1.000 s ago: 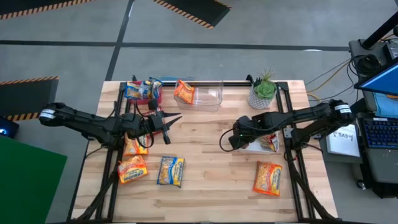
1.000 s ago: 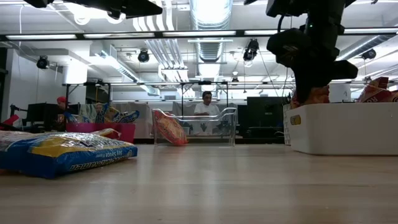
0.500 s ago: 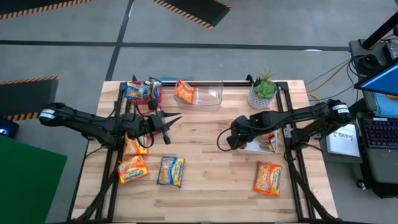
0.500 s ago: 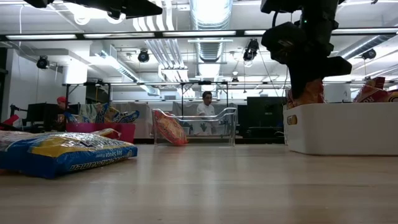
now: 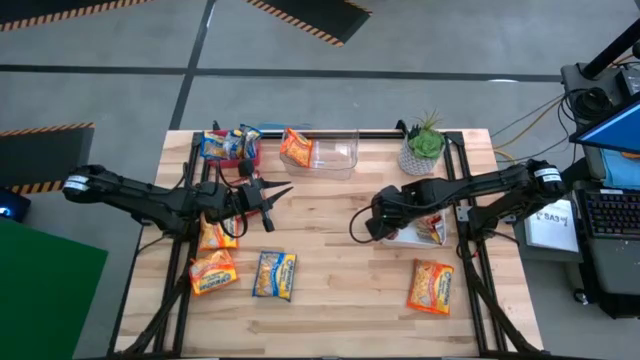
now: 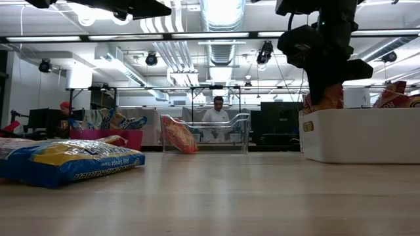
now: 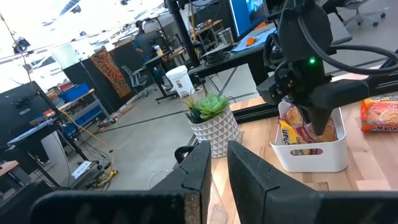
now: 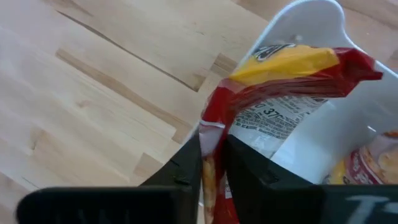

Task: Sort Maruchan noodles
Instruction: Put the red noodle pack into the white bin

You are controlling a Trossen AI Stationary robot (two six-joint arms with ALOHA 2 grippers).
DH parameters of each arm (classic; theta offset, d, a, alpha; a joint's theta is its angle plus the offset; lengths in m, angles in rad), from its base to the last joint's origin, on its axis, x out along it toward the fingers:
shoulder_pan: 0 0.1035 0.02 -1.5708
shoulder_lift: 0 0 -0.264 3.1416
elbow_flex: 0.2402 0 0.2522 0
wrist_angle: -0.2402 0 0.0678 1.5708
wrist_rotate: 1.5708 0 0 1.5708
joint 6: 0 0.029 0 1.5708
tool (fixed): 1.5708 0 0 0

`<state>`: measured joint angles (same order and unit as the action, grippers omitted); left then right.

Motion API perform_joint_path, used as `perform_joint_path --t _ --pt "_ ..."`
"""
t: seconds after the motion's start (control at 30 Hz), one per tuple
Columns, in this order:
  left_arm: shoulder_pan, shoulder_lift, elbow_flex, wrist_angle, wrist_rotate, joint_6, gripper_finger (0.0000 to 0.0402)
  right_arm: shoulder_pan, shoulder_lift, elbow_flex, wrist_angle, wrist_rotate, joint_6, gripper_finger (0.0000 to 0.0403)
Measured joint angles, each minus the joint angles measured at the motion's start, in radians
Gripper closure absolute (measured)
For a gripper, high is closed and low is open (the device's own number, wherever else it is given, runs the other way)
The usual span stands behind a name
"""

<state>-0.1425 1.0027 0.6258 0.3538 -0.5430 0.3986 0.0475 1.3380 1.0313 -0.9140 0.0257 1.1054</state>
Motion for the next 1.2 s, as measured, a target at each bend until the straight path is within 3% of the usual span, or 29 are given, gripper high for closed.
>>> perform_joint_path --t 0.33,0.53,0.7,0.87,1.2 --pt "0.000 0.000 0.000 -0.006 0.000 0.000 0.0364 0.000 -0.001 0.078 -0.027 0.000 -0.031 0.0212" --pt "0.000 0.000 0.000 -0.005 0.000 0.000 0.0364 0.000 -0.001 0.174 -0.045 0.000 -0.097 0.0165" --pt "0.000 0.000 0.000 -0.010 0.001 -0.032 0.0364 0.000 -0.001 0.257 -0.047 0.003 -0.187 0.0155" --pt "0.000 0.000 0.000 -0.044 0.004 -0.130 0.0364 0.003 -0.002 0.326 -0.044 0.083 -0.425 0.0162" --pt "0.000 0.030 0.000 -0.343 0.005 -0.554 0.0364 0.007 -0.010 0.253 0.143 0.132 -0.726 0.0172"
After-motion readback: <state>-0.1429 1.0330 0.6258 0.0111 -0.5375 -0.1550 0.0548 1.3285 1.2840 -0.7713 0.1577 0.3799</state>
